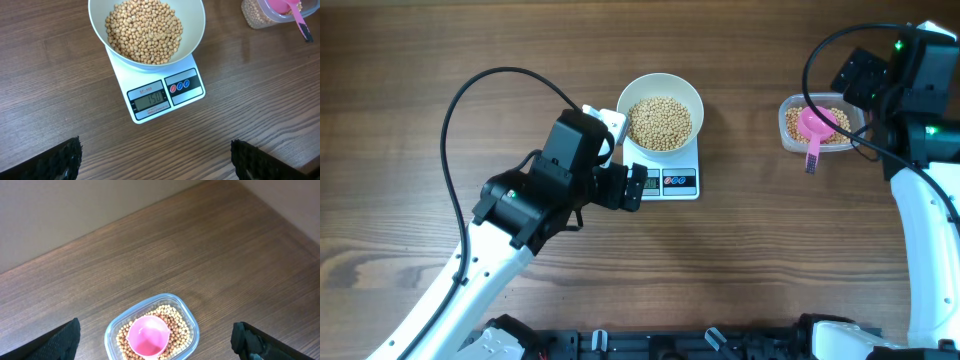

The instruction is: Scoop item into bowl and weigh 150g on scale

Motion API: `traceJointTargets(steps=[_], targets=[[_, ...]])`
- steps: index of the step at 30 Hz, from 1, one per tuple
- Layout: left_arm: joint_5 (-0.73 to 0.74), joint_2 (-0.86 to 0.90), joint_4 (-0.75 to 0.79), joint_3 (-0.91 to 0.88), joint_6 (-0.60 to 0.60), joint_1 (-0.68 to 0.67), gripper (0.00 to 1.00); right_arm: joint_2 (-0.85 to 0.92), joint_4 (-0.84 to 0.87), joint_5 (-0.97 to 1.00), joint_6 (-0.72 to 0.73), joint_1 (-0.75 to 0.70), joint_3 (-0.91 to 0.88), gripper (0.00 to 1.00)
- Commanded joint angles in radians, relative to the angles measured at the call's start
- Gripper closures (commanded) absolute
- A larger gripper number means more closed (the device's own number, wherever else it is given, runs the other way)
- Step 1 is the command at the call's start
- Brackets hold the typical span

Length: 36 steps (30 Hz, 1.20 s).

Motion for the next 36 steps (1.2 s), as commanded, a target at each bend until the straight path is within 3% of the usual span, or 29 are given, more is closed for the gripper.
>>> traceJointTargets(steps=[1, 20, 30, 36], targets=[[-0.013, -0.002, 0.002, -0.005, -0.009, -0.005, 0.0, -0.009, 0.002, 0.024, -0.012, -0.002, 0.011, 0.0], [-0.013, -0.002, 0.002, -0.005, -0.009, -0.005, 0.0, -0.032, -0.025, 0.024, -0.011, -0.002, 0.011, 0.0], [-0.013, -0.002, 0.002, -0.005, -0.01, -0.005, 0.0, -0.208, -0.238, 0.025, -0.013, -0.002, 0.005, 0.0], [-0.013, -0.002, 0.002, -0.005, -0.009, -0.005, 0.0, -0.388, -0.151, 0.024, -0.025, -0.002, -0.121, 0.0]])
